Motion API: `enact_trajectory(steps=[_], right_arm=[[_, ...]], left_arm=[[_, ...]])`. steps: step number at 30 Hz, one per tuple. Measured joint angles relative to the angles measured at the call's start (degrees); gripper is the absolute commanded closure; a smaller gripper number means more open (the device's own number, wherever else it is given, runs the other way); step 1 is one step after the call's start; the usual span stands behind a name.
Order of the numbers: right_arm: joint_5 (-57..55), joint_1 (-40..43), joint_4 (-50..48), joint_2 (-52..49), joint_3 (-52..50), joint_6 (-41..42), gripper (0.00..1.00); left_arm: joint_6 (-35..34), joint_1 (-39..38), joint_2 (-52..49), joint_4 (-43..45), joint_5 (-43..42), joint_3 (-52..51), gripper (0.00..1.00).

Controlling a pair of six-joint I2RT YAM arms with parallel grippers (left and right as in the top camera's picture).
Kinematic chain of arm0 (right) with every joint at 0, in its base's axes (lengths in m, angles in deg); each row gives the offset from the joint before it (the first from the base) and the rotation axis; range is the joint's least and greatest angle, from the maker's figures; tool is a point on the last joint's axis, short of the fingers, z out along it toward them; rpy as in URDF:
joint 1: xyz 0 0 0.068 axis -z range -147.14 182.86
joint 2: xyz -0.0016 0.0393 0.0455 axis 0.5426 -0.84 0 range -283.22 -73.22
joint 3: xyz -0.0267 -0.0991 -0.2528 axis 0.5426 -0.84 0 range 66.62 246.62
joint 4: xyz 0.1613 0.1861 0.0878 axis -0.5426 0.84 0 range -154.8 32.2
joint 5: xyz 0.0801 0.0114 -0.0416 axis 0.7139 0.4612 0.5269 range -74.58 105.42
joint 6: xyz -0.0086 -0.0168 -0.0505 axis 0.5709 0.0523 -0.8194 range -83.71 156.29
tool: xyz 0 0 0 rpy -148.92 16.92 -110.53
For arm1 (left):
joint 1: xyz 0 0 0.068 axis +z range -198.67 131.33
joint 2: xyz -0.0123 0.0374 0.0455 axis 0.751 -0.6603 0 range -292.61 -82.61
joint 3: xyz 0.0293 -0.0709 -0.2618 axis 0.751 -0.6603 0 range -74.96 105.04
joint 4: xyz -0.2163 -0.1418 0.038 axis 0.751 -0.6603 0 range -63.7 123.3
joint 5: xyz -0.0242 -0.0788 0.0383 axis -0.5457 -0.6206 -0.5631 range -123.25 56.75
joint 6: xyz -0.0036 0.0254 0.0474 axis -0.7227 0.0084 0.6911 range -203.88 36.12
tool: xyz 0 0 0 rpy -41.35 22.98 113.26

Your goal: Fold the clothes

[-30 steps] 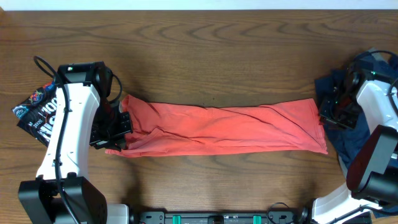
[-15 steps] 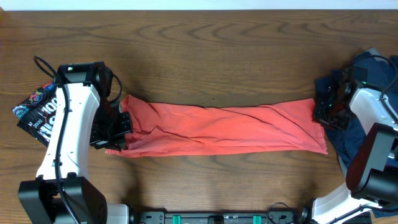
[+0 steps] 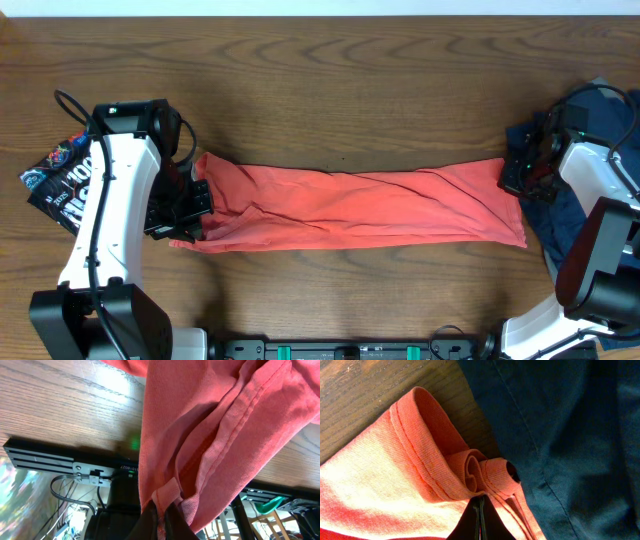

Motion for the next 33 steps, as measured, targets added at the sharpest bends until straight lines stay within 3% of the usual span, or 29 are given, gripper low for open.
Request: enact_trajectory(steps=[10,20,21,23,24,33], right_arm=[[0.0,0.0,0.2,0.0,0.0,-0.1,0.99],[0.5,0.0,12.6,0.0,0.0,-1.1,0.99],[0.5,0.0,12.7,0.0,0.0,-1.1,0.95],[0.6,0.2,11.6,0.0,0.0,-1.1,0.76],[0.6,0.3,11.0,0.0,0.0,-1.1,0.74],[0.8,0.2,17.5,0.0,0.0,-1.3,0.74]], left_arm=[[0.0,0.0,0.0,0.0,0.0,0.0,0.94],[0.0,0.0,0.0,0.0,0.0,0.0,0.94],[0.0,0.0,0.0,0.0,0.0,0.0,0.94],[0.0,0.0,0.0,0.0,0.0,0.0,0.94],[0.0,0.0,0.0,0.1,0.0,0.0,0.94],[0.0,0.0,0.0,0.5,0.0,0.0,0.94]])
